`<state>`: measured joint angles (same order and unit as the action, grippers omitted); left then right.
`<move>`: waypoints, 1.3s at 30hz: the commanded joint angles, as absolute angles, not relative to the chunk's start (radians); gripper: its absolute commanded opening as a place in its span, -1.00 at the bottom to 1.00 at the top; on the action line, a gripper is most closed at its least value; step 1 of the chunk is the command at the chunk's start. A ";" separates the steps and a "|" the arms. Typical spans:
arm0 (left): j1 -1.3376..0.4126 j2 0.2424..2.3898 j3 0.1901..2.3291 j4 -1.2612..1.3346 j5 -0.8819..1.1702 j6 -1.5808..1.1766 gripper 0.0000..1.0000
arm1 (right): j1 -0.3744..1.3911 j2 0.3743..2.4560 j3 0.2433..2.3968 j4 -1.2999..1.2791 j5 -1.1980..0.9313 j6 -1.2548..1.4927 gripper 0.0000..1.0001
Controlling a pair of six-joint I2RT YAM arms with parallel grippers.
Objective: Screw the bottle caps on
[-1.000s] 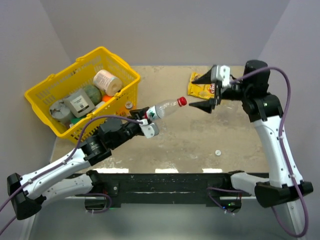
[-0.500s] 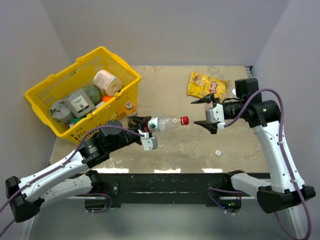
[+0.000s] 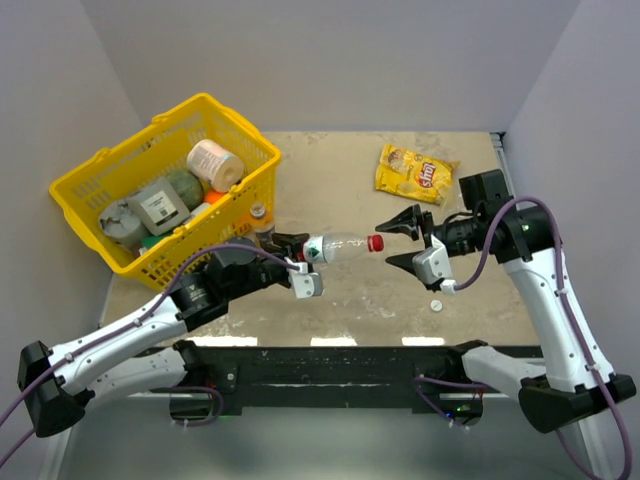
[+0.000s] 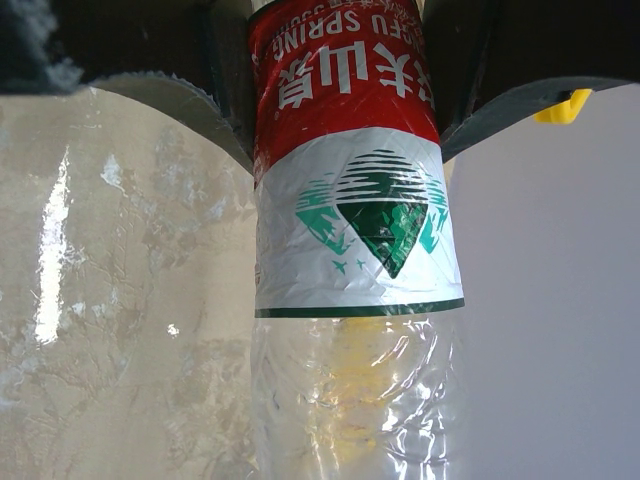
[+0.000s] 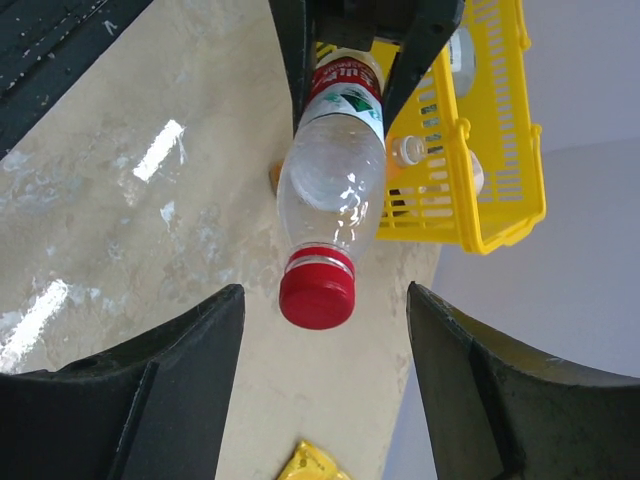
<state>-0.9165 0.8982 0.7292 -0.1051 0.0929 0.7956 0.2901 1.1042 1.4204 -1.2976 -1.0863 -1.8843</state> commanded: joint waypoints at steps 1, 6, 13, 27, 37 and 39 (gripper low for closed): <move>-0.917 0.900 0.785 -0.029 0.089 0.781 -1.00 | 0.305 1.088 1.394 -1.264 -1.106 -1.895 0.34; -0.917 0.899 0.790 -0.023 0.081 0.784 -1.00 | 0.316 1.057 1.344 -1.059 -1.106 -1.704 0.28; -0.917 0.900 0.790 -0.015 0.075 0.781 -1.00 | 0.336 1.052 1.345 -1.011 -1.095 -1.661 0.09; -0.917 0.903 0.762 0.089 0.014 0.749 -1.00 | 0.350 1.100 1.391 -0.945 -1.066 -1.424 -0.61; -0.917 0.911 0.727 0.213 -0.080 0.807 -1.00 | 0.347 1.302 1.564 -0.805 -1.149 -0.784 -0.96; -0.916 0.913 0.713 0.256 -0.104 0.837 -1.00 | 0.339 1.377 1.624 -0.821 -1.182 -0.640 -0.97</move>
